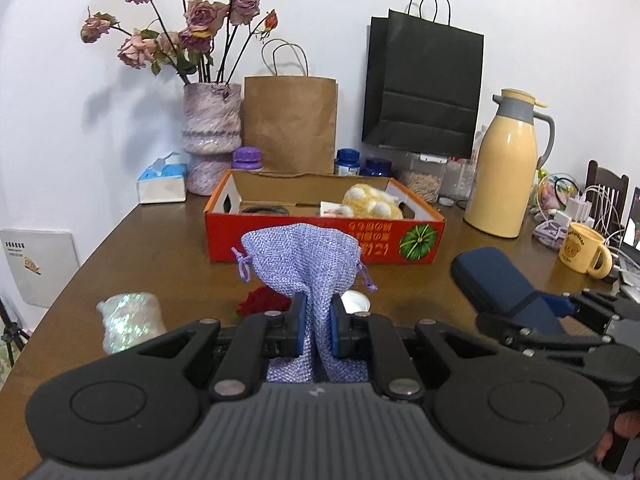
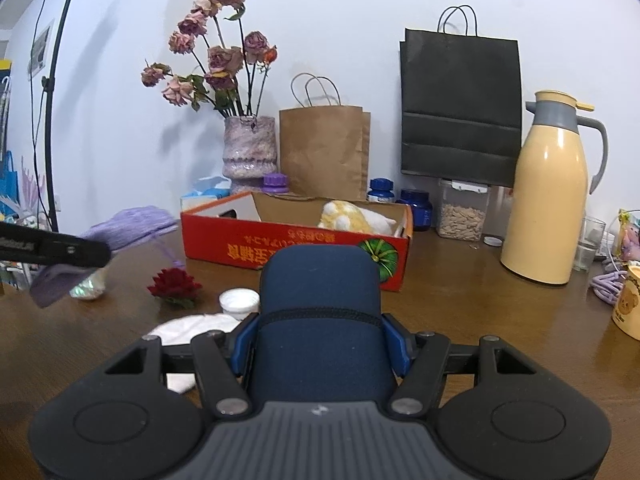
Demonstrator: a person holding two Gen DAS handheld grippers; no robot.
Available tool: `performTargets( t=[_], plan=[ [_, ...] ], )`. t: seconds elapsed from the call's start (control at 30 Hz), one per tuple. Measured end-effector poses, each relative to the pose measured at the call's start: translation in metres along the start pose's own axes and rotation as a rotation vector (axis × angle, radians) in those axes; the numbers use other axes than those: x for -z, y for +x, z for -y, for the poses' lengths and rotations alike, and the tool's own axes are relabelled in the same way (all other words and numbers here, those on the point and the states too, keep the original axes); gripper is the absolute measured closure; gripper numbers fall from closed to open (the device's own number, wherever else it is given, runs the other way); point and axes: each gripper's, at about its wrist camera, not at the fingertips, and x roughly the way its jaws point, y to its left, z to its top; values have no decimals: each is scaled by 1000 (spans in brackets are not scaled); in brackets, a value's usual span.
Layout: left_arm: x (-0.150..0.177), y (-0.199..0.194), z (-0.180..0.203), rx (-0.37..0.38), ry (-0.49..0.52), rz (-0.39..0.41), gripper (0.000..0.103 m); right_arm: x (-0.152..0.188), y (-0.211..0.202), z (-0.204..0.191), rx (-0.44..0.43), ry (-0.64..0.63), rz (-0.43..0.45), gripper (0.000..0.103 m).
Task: Flip cup upright
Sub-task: 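Carry the purple pouch and blue pouch into the cardboard box and release both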
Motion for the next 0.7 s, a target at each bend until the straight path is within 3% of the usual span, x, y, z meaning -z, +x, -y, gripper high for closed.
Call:
performTargets(
  t=[0.7],
  plan=[
    [-56,46,-3,20,-69,46,91,-52,36,-10,-28,63,62,41]
  ],
)
